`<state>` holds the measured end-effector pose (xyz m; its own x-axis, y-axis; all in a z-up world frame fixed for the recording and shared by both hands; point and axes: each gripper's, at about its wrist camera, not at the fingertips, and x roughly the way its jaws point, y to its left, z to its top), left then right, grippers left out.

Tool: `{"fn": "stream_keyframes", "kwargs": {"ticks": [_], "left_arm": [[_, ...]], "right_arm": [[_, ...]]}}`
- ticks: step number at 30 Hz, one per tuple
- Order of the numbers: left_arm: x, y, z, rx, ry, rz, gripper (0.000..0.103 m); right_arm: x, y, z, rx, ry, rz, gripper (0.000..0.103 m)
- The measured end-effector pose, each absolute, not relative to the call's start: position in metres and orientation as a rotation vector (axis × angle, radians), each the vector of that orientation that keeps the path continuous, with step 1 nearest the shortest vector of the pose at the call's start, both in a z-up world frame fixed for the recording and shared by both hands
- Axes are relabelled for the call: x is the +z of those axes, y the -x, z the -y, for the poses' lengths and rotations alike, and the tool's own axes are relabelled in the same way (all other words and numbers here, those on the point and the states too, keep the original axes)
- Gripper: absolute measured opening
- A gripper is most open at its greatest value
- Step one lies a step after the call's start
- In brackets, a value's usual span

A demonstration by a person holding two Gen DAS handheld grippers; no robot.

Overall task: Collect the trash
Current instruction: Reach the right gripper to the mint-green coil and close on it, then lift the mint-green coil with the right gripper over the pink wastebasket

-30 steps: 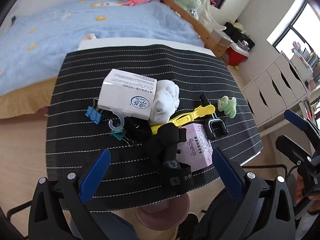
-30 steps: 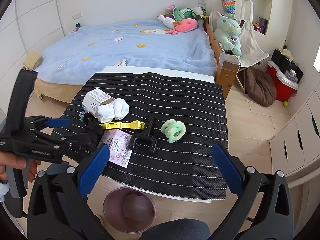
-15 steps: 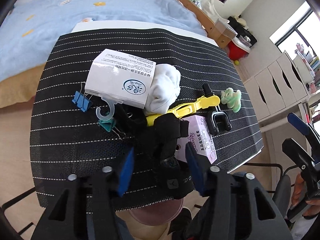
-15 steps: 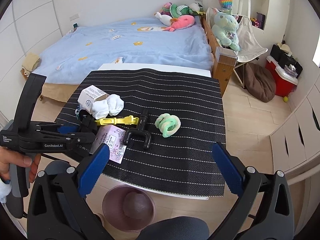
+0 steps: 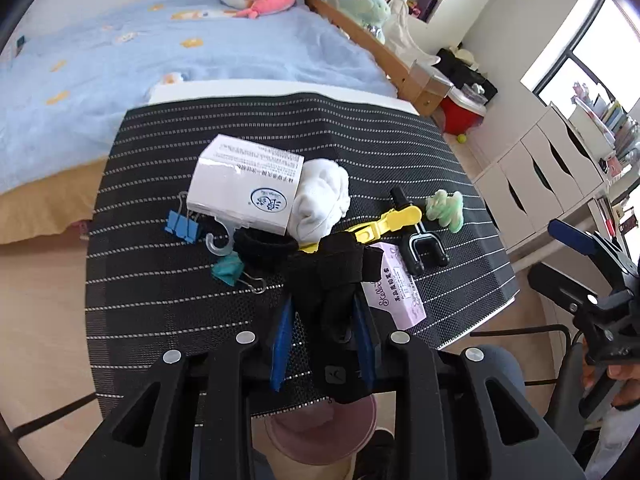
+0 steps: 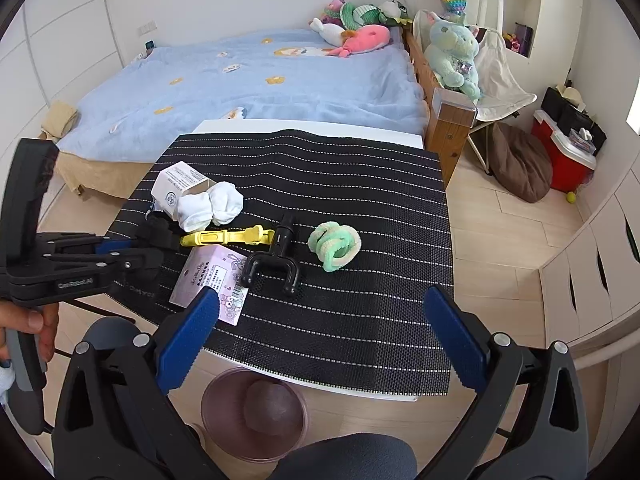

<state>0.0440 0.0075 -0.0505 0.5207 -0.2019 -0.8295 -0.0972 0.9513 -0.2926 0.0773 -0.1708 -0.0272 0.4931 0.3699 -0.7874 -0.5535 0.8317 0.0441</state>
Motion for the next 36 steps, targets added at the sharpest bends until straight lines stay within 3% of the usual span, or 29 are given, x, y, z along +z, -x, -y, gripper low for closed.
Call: {"fn": "stream_keyframes", "kwargs": {"ticks": [12, 23, 25, 27, 36], "left_arm": [[-0.015, -0.027, -0.005, -0.068, 0.22, -0.916, 0.027], [-0.017, -0.022, -0.01, -0.08, 0.222, -0.91, 0.027], [-0.017, -0.021, -0.01, -0.08, 0.223, -0.908, 0.027], [-0.018, -0.021, -0.013, -0.081, 0.226, -0.904, 0.027], [-0.022, -0.017, -0.015, -0.085, 0.23, -0.896, 0.027]], "right_arm": [[-0.036, -0.126, 0.151, 0.553, 0.228, -1.012, 0.1], [-0.066, -0.17, 0.141, 0.527, 0.142, -1.196, 0.1], [-0.07, -0.172, 0.14, 0.531, 0.143, -1.206, 0.094], [-0.077, -0.173, 0.138, 0.536, 0.144, -1.225, 0.079], [-0.088, -0.176, 0.135, 0.56, 0.149, -1.221, 0.055]]}}
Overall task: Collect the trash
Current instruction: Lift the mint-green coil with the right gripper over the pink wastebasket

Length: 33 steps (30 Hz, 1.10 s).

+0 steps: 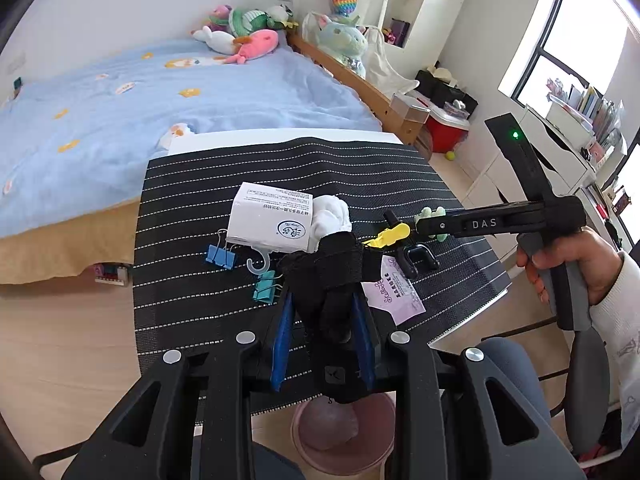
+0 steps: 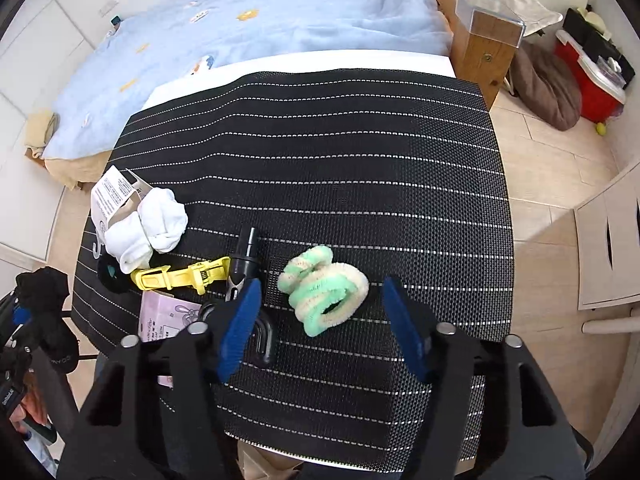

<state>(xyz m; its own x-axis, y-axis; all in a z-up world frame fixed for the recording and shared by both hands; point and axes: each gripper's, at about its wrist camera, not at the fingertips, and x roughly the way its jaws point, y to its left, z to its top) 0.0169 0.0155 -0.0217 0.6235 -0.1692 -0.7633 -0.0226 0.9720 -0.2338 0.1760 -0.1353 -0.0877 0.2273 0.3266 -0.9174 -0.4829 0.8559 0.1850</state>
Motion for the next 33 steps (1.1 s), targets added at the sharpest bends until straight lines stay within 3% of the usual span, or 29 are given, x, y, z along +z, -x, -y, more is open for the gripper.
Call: {"fn": "stream_keyframes", "kwargs": {"ticks": [3, 7, 17, 33], "left_arm": [[-0.024, -0.016, -0.015, -0.087, 0.227, -0.899, 0.027], [-0.025, -0.016, -0.015, -0.087, 0.227, -0.899, 0.027], [-0.021, -0.008, -0.006, -0.101, 0.188, -0.88, 0.027], [-0.007, 0.035, 0.017, -0.134, 0.109, -0.836, 0.027]], "right_arm": [[-0.087, -0.177, 0.134, 0.556, 0.155, -1.21, 0.041], [-0.085, -0.176, 0.135, 0.554, 0.168, -1.193, 0.031], [-0.053, -0.147, 0.152, 0.6, 0.134, -1.101, 0.031], [-0.003, -0.011, 0.158, 0.795, 0.248, -0.923, 0.031]]}}
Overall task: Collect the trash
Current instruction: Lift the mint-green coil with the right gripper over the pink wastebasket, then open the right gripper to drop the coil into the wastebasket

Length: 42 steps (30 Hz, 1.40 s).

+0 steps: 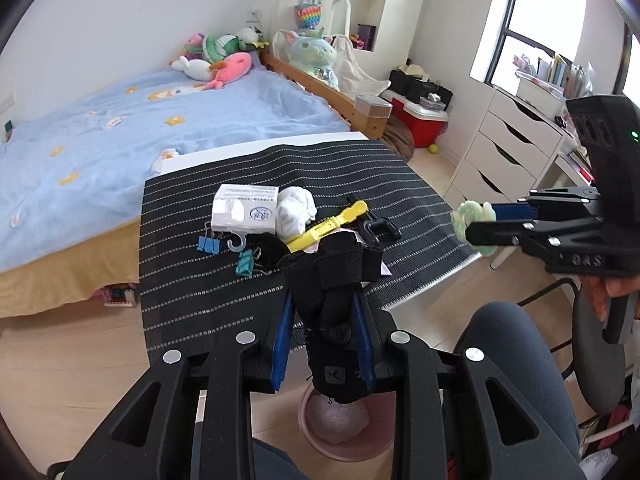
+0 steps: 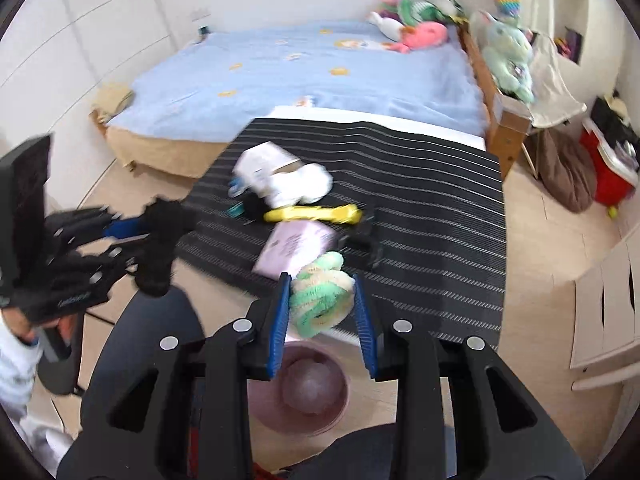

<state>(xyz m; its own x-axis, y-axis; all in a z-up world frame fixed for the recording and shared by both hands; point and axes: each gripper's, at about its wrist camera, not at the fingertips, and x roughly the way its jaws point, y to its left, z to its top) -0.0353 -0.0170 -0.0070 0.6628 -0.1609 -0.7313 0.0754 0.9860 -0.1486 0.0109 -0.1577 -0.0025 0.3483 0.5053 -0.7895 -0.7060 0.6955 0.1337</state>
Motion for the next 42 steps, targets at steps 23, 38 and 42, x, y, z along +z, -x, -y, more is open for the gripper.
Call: {"fn": "stream_keyframes", "kwargs": {"ticks": [23, 38, 42], "left_arm": [[-0.036, 0.093, 0.05, -0.181, 0.109, -0.867, 0.027], [-0.045, 0.095, 0.061, -0.207, 0.099, -0.893, 0.027], [-0.047, 0.094, 0.069, -0.221, 0.083, -0.903, 0.027]], "right_arm": [[-0.067, 0.065, 0.161, 0.897, 0.19, -1.02, 0.071], [-0.054, 0.065, 0.181, 0.779, 0.186, -0.966, 0.093], [-0.049, 0.066, 0.19, 0.759, 0.184, -0.945, 0.093]]}}
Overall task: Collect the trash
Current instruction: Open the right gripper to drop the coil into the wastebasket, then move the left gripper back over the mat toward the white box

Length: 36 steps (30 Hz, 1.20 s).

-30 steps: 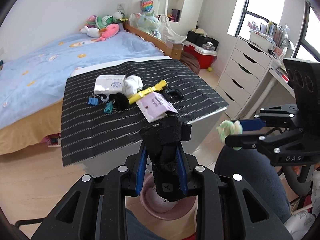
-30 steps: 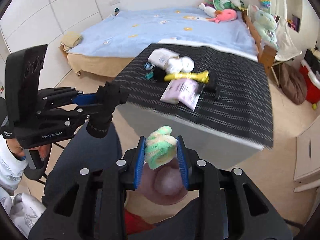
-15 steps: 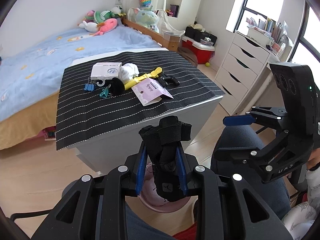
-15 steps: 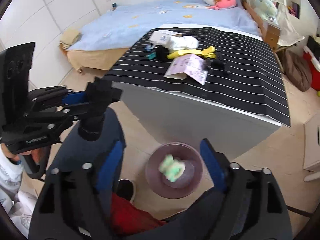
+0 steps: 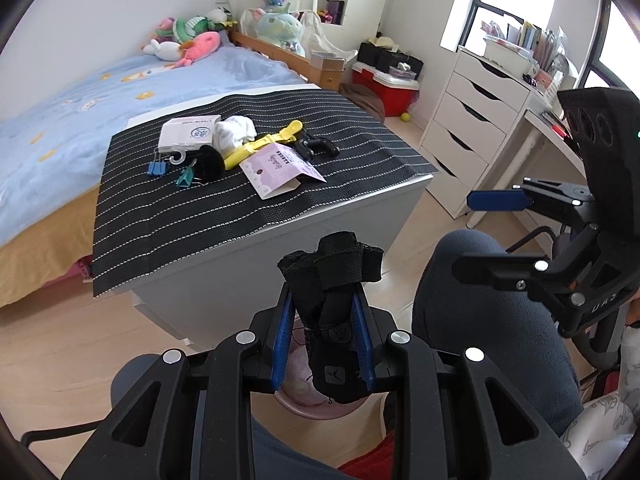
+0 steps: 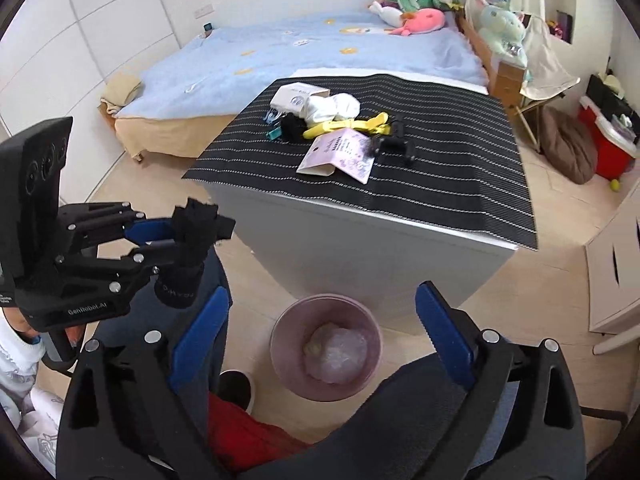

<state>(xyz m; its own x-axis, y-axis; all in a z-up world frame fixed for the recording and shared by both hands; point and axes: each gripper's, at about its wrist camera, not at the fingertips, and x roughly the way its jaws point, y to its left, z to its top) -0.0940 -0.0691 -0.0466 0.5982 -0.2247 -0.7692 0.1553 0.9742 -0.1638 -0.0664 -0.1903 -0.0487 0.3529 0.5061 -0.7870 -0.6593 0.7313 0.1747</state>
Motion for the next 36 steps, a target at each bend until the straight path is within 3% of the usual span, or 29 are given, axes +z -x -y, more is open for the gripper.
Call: {"fn": "stream_keyframes", "kwargs": {"ticks": [10, 14, 16, 18, 20, 36], "left_arm": [[-0.048, 0.093, 0.088, -0.267, 0.053, -0.921, 0.028], [-0.05, 0.092, 0.092, -0.284, 0.049, -0.934, 0.034], [-0.052, 0.092, 0.094, -0.284, 0.048, -0.942, 0.052], [-0.054, 0.092, 0.093, -0.278, 0.055, -0.94, 0.08], [-0.054, 0.092, 0.091, -0.268, 0.071, -0.932, 0.089], [-0.053, 0.088, 0.074, -0.187, 0.084, -0.922, 0.095]], "right_arm": [[-0.045, 0.064, 0.211, 0.716, 0.147, -0.932, 0.094], [-0.043, 0.062, 0.216, 0.705, 0.136, -0.928, 0.094], [-0.042, 0.061, 0.218, 0.703, 0.13, -0.928, 0.094], [-0.043, 0.06, 0.218, 0.703, 0.127, -0.93, 0.094], [-0.044, 0.06, 0.218, 0.703, 0.126, -0.933, 0.094], [-0.048, 0.058, 0.214, 0.706, 0.119, -0.941, 0.095]]}}
